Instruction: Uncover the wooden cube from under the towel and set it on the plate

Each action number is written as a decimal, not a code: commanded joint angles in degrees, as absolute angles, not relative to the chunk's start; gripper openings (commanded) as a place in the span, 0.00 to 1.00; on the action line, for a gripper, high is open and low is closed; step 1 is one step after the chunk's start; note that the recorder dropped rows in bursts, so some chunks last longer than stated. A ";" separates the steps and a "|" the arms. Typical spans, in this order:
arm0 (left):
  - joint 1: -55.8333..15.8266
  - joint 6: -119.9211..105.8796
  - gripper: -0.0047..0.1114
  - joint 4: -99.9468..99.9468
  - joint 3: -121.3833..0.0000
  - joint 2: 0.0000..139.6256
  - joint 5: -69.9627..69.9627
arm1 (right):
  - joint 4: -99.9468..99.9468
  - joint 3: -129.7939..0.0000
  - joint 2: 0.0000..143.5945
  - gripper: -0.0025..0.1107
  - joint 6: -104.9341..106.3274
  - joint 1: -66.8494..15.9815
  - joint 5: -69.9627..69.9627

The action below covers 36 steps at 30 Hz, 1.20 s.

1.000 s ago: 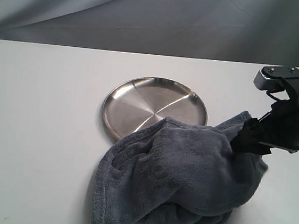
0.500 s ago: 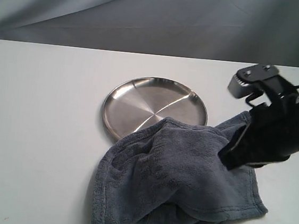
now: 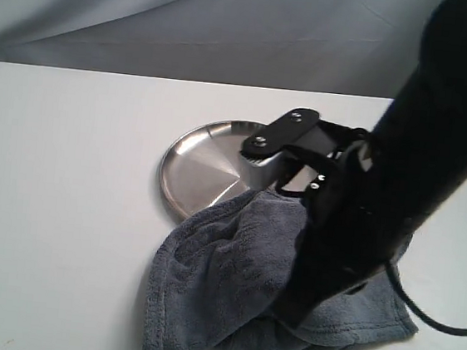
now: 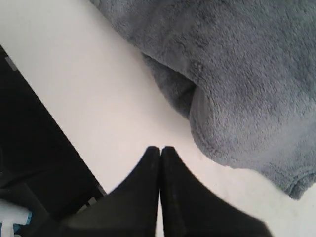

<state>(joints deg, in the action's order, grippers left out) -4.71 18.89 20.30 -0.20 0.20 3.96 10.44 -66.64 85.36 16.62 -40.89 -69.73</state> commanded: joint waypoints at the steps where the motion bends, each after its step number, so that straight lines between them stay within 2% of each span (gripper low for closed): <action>1: -4.59 19.18 0.04 20.26 0.00 0.00 4.49 | 10.13 -74.98 93.96 0.02 13.43 -44.62 -69.96; 6: -4.59 19.18 0.04 20.26 0.00 0.00 4.49 | 6.81 -89.15 103.34 0.02 10.29 -45.18 -69.96; 10: -4.59 19.18 0.04 20.26 0.00 0.00 4.49 | 0.00 -93.44 105.60 0.02 8.52 -44.88 -69.96; 15: -4.59 19.18 0.04 20.26 0.00 0.00 4.49 | 0.00 -94.08 106.35 0.02 8.52 -41.36 -69.96; 27: -4.59 19.18 0.04 20.26 0.00 0.00 4.49 | 0.00 -94.08 106.35 0.02 6.81 -24.73 -69.96; 36: -4.59 19.18 0.04 20.26 0.00 0.00 4.49 | -0.83 -89.28 101.39 0.02 9.84 -21.14 -69.96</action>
<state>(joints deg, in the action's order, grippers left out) -4.71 18.89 20.30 -0.20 0.20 3.96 0.00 -91.52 104.20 8.45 -21.54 -69.75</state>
